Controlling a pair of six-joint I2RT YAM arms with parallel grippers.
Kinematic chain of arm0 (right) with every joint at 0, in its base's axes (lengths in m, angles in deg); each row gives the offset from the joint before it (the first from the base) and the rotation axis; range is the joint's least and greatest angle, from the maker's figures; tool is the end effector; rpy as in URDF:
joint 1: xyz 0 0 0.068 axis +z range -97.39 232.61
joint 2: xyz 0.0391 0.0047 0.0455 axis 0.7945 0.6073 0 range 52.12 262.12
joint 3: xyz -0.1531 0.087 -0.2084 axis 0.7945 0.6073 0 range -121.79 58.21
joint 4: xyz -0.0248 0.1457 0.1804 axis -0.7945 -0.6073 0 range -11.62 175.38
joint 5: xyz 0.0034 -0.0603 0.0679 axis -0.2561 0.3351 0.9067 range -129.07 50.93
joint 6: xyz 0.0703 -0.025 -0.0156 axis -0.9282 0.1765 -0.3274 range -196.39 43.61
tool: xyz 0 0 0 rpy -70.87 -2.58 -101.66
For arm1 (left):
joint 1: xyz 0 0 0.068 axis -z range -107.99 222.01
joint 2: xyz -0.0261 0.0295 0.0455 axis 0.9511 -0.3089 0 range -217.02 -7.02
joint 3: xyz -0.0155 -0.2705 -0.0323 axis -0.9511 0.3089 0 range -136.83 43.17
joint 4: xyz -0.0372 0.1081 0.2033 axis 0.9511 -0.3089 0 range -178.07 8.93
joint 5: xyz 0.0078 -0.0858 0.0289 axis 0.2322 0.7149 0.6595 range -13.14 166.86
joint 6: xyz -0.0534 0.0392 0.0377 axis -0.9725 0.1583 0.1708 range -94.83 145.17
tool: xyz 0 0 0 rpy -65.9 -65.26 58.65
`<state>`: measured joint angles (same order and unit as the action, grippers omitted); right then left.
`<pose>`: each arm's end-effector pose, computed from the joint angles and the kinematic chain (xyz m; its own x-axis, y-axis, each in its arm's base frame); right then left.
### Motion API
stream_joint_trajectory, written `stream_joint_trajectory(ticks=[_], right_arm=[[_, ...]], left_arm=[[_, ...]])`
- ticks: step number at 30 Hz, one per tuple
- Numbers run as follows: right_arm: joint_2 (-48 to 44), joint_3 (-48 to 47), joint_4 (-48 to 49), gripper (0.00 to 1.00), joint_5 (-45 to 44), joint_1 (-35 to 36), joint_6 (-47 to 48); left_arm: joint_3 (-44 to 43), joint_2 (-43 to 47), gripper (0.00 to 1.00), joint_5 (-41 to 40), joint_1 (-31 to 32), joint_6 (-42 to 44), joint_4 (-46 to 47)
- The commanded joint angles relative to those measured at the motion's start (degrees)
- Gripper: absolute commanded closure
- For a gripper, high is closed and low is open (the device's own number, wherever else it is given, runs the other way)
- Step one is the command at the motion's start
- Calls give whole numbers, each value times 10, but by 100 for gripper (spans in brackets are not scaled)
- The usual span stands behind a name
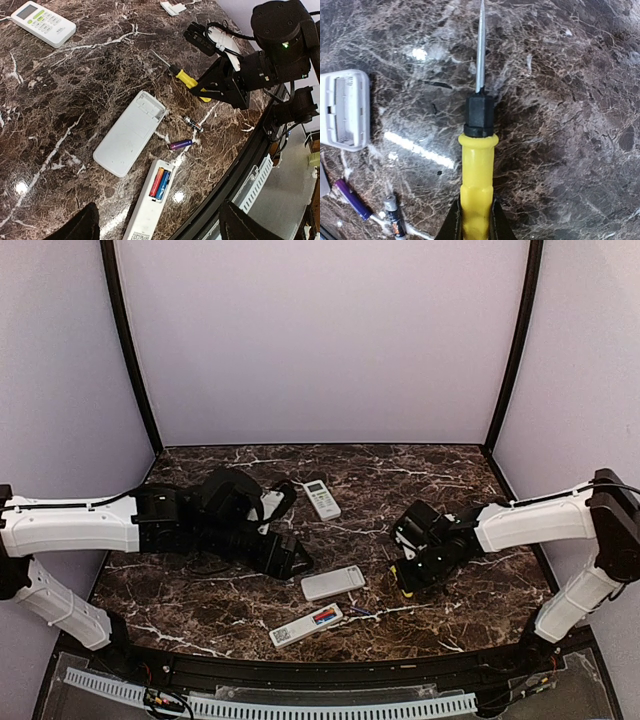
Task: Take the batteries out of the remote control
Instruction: Pick up the screwdriver from the center of the board, then pass from the right arm to the left
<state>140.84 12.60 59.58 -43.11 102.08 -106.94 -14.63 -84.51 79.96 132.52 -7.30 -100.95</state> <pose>0.1734 0.1958 0.1455 -0.8991 -0.2715 -0.3432 -0.3306 0.9353 0.1263 0.1406 -0.2557 0.2673 -0.7422 0.2234 -0.6319 0.5823 0.6817 -0.4429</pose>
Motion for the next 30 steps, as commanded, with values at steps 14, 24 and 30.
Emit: stream_joint_trajectory(ticks=[14, 24, 30], right_arm=[[-189, -68, 48, 100, 491, -4, 78], [-190, -84, 43, 100, 561, 13, 79], [-183, -86, 46, 100, 576, 20, 83]], left_arm=[[26, 58, 17, 166, -31, 50, 155], [17, 6, 28, 323, -30, 16, 272], [10, -4, 53, 330, -30, 9, 269]])
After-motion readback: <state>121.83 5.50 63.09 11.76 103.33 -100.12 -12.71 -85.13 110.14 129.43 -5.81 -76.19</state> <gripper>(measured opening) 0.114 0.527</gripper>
